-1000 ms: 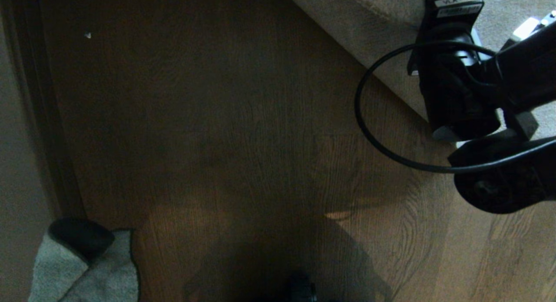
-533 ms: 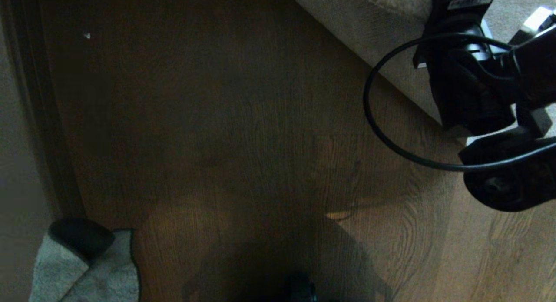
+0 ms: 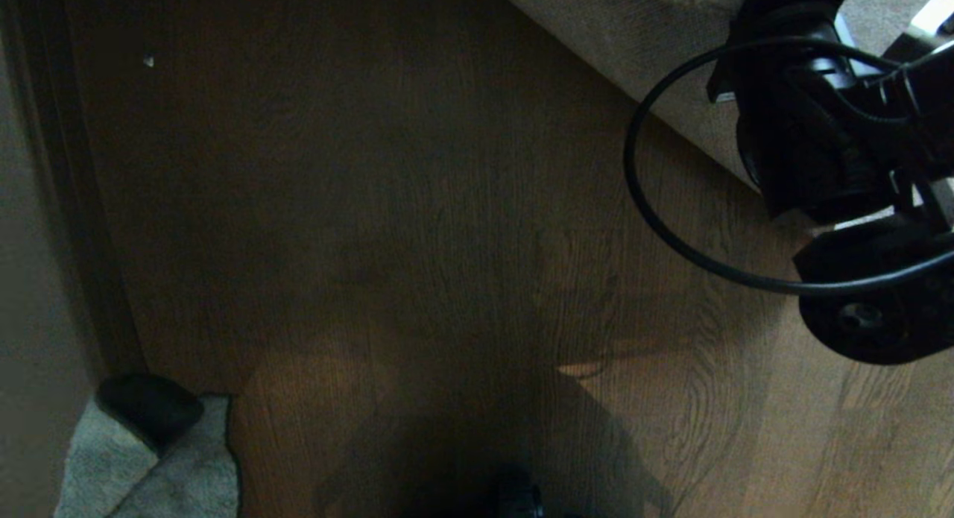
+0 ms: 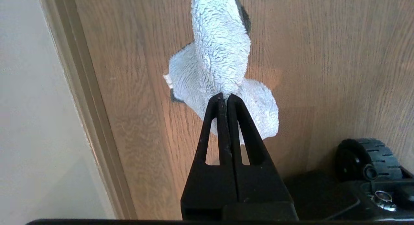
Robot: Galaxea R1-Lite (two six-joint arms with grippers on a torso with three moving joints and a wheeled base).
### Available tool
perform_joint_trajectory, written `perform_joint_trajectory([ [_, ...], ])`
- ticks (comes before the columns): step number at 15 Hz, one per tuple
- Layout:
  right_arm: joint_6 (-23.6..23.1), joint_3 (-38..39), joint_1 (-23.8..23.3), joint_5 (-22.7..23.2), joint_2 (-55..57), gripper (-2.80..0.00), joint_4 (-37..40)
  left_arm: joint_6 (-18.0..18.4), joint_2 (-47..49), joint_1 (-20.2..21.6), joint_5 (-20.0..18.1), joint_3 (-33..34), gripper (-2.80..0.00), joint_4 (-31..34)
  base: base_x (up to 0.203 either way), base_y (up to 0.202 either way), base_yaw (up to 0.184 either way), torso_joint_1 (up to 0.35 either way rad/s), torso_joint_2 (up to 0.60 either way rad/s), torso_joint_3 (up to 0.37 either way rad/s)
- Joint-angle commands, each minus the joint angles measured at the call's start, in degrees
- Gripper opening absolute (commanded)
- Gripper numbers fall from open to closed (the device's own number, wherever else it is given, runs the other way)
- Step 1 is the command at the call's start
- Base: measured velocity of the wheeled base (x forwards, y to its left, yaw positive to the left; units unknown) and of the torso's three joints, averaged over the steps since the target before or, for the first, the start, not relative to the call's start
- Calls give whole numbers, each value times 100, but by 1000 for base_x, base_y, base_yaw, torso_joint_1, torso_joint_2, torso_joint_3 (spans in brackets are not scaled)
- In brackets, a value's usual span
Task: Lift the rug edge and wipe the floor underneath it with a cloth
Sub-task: Wipe the floor under the carpet with a rag
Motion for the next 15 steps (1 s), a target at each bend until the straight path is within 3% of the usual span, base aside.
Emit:
perform_joint_trajectory([
  [1,-24,8,50,13,29,-280,-252,-15,10,-1,-60,-134,-280,39,0,0,0,0,0,0],
  [4,-61,16,125,-14,37,-280,-252,-81,547,6,-620,-677,-280,197,0,0,0,0,0,0],
  [8,-166,3,199,-31,37,-280,-252,-111,1671,-62,-818,-1292,-280,207,0,0,0,0,0,0],
  [15,-384,-146,182,-25,244,-280,-252,-123,3755,-295,-1695,-2099,-280,22,0,0,0,0,0,0],
])
